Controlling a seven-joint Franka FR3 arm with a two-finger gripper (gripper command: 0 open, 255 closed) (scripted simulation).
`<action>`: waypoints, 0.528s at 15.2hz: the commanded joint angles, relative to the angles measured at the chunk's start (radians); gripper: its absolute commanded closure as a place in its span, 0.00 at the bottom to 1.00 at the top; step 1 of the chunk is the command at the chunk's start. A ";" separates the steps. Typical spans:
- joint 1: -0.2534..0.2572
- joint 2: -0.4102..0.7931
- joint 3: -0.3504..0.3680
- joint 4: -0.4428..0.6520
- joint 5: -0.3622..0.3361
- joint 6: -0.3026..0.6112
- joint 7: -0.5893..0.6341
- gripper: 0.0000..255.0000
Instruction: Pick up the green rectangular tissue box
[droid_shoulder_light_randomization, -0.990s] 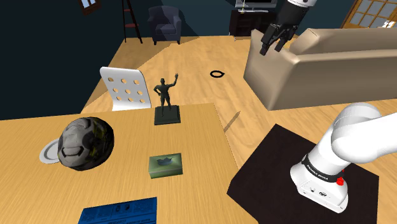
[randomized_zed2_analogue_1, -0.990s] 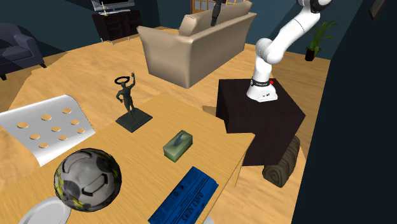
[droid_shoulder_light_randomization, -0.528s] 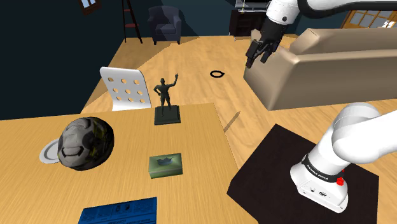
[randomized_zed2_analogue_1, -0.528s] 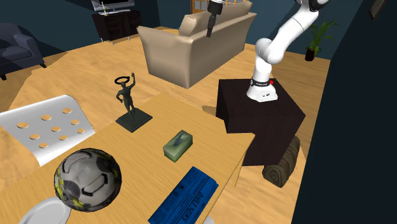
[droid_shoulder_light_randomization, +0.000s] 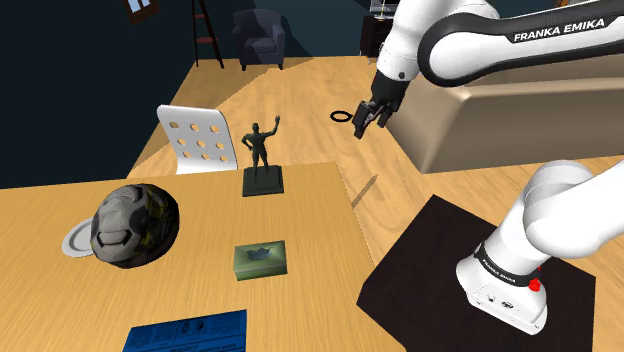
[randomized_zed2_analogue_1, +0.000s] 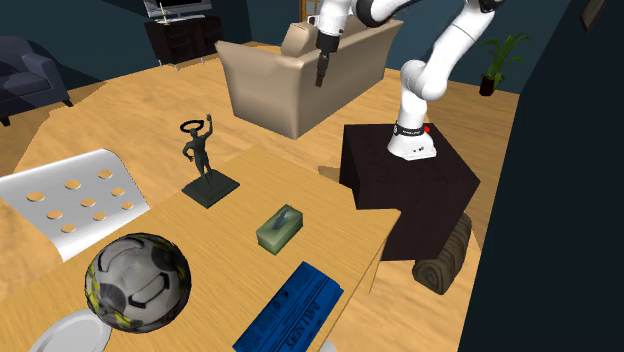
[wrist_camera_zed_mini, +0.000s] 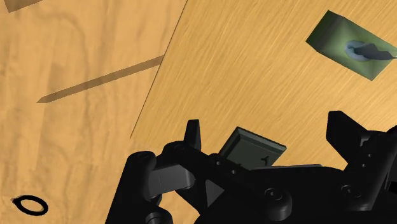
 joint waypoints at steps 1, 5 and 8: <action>0.011 0.047 0.030 -0.011 0.001 0.059 0.025 0.00; 0.024 0.160 0.087 -0.015 -0.011 0.171 0.073 0.00; 0.028 0.254 0.131 -0.004 -0.035 0.250 0.118 0.00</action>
